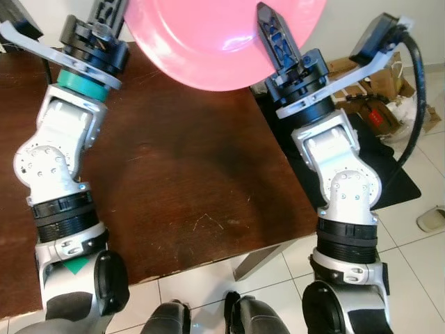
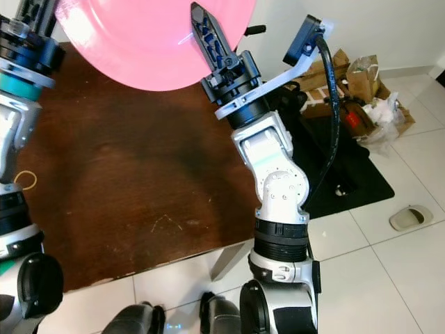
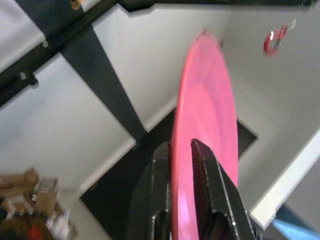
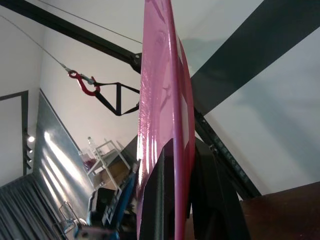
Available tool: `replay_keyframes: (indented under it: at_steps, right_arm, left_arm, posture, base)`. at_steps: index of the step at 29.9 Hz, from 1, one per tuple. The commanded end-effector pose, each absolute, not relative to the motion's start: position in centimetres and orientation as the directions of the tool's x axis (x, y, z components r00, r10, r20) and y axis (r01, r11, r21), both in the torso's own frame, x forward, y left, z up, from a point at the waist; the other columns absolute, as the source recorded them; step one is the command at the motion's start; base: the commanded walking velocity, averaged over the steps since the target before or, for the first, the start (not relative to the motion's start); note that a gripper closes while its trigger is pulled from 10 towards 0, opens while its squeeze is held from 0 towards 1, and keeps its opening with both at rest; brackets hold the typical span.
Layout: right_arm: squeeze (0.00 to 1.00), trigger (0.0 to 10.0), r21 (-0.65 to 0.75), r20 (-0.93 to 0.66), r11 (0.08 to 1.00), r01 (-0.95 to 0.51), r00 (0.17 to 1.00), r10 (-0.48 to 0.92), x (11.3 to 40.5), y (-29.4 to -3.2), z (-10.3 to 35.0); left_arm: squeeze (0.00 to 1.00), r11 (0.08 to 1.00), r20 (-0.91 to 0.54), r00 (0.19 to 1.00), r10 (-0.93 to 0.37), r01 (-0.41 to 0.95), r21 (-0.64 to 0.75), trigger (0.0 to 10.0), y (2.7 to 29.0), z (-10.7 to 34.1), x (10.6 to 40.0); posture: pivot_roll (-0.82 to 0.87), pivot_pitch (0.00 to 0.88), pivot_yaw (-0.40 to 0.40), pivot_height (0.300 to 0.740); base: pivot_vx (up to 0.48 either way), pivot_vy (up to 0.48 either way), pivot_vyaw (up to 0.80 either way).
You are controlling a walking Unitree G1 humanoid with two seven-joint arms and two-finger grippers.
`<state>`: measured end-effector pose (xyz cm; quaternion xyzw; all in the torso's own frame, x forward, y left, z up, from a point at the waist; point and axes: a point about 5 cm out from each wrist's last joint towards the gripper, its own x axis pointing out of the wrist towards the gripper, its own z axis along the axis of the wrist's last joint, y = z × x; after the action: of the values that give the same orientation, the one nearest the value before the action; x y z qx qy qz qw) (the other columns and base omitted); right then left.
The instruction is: Setting the table
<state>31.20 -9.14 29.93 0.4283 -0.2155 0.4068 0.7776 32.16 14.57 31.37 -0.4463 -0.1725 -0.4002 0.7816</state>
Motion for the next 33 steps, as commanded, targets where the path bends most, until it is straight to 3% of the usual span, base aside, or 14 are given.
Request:
replay_keyframes:
  at_steps: [1,6,7,12,16,17,18,20,22,24,26,28,33]
  right_arm:
    - [0.00,0.0,0.502,0.683,0.320,-0.804,0.595,0.424,31.3,-9.7,29.8]
    - [0.00,0.0,0.516,0.677,0.367,-0.774,0.631,0.379,31.4,-10.9,29.5]
    - [0.00,0.0,0.522,0.674,0.381,-0.763,0.643,0.364,31.5,-11.4,29.3]
    - [0.00,0.0,0.567,0.624,0.490,-0.662,0.734,0.268,31.5,-14.7,27.6]
    - [0.00,0.0,0.580,0.600,0.536,-0.613,0.767,0.228,31.3,-15.9,26.9]
    - [0.00,10.0,0.571,0.557,0.610,-0.550,0.805,0.204,31.0,-16.6,25.9]
    - [0.00,10.0,0.546,0.507,0.680,-0.489,0.840,0.196,30.6,-16.8,24.7]
    - [0.00,10.0,0.546,0.507,0.680,-0.489,0.840,0.196,30.6,-16.8,24.7]
    - [0.00,10.0,0.498,0.429,0.767,-0.405,0.883,0.188,29.8,-16.6,22.9]
    - [0.00,10.0,0.498,0.429,0.767,-0.405,0.883,0.188,29.8,-16.6,22.9]
    - [0.00,10.0,0.385,0.324,0.891,-0.240,0.939,0.113,29.4,-16.5,20.7]
    - [0.00,10.0,0.306,0.293,0.938,-0.160,0.954,0.067,29.3,-16.6,19.9]
    - [0.00,10.0,0.144,0.288,0.989,-0.026,0.958,-0.017,29.0,-17.6,19.3]
  left_arm:
    - [1.00,0.281,0.628,0.570,-0.531,0.817,-0.504,10.0,13.3,31.7,31.4]
    - [1.00,0.294,0.611,0.563,-0.557,0.822,-0.488,10.0,14.2,31.5,30.5]
    - [0.00,0.302,0.608,0.559,-0.564,0.825,-0.478,10.0,14.5,31.4,30.2]
    - [0.00,0.371,0.544,0.582,-0.604,0.810,-0.454,10.0,16.4,29.9,28.7]
    - [0.00,0.407,0.500,0.610,-0.615,0.788,-0.462,10.0,17.0,28.8,28.3]
    - [0.00,0.485,0.427,0.671,-0.606,0.737,-0.470,10.0,17.5,27.3,28.5]
    - [0.00,0.604,0.325,0.748,-0.579,0.661,-0.446,10.0,17.7,25.5,29.0]
    - [0.00,0.604,0.325,0.748,-0.579,0.661,-0.446,10.0,17.7,25.5,29.0]
    - [0.00,0.758,0.179,0.829,-0.530,0.558,-0.337,10.0,17.7,23.0,29.4]
    - [0.00,0.758,0.179,0.829,-0.530,0.558,-0.337,10.0,17.7,23.0,29.4]
    - [0.00,0.845,0.096,0.860,-0.501,0.510,-0.160,10.0,16.2,21.2,29.4]
    - [0.00,0.865,0.077,0.870,-0.487,0.492,-0.096,10.0,15.5,20.5,29.3]
    - [0.00,0.912,0.070,0.911,-0.406,0.409,-0.020,10.0,14.8,19.3,28.9]
  posture:
    - [0.07,0.015,0.020,0.740]
    - [0.07,0.021,0.025,0.740]
    - [0.07,0.028,0.027,0.740]
    - [0.08,0.038,0.029,0.740]
    - [0.09,0.042,0.030,0.740]
    - [0.08,0.047,0.031,0.740]
    - [0.08,0.047,0.030,0.740]
    - [0.08,0.047,0.030,0.740]
    - [0.08,0.048,0.029,0.740]
    - [0.08,0.048,0.029,0.740]
    - [0.07,0.044,0.033,0.740]
    - [0.07,0.044,0.033,0.740]
    - [0.06,0.032,0.034,0.740]
  base:
    - [0.000,0.000,0.00]
    - [0.000,0.000,0.00]
    - [0.000,0.000,0.00]
    - [0.000,0.000,0.00]
    - [0.000,0.000,0.00]
    - [0.000,0.000,0.00]
    - [0.000,0.000,0.00]
    - [0.000,0.000,0.00]
    - [0.000,0.000,0.00]
    - [0.000,0.000,0.00]
    - [0.000,0.000,0.00]
    - [0.000,0.000,0.00]
    - [0.000,0.000,0.00]
